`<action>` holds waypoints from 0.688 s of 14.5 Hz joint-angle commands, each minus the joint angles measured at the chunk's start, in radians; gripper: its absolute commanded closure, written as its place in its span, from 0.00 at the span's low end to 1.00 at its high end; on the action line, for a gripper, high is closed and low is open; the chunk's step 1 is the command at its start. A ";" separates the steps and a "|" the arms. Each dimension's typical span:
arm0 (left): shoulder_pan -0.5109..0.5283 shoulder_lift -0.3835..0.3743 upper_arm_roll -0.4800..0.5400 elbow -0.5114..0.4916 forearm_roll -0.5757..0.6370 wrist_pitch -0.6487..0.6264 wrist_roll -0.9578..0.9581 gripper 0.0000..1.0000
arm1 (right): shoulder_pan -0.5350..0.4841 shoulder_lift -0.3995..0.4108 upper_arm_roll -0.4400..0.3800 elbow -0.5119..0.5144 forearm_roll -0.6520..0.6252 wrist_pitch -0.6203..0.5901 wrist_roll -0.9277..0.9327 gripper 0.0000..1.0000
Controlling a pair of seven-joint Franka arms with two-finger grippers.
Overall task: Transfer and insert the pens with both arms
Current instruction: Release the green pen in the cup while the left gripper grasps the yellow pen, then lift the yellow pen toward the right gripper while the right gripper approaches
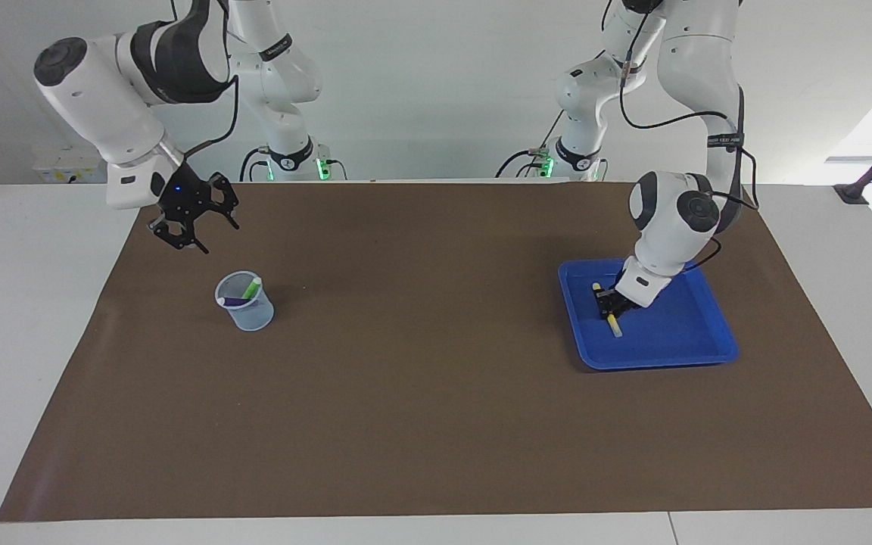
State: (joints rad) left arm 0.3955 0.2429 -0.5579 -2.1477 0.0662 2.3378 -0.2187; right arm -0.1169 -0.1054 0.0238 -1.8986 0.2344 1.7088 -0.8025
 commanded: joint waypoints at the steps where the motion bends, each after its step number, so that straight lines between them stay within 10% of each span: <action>1: 0.008 0.007 -0.005 0.005 0.018 -0.012 0.007 1.00 | -0.020 0.047 0.008 0.084 0.122 -0.093 0.200 0.32; 10: 0.017 0.055 -0.005 0.299 -0.129 -0.357 -0.036 1.00 | 0.107 0.046 0.024 0.075 0.479 0.024 0.962 0.30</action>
State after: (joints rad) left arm 0.4043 0.2687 -0.5577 -1.9397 0.0049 2.0735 -0.2311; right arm -0.0351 -0.0682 0.0463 -1.8326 0.6628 1.7040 0.0582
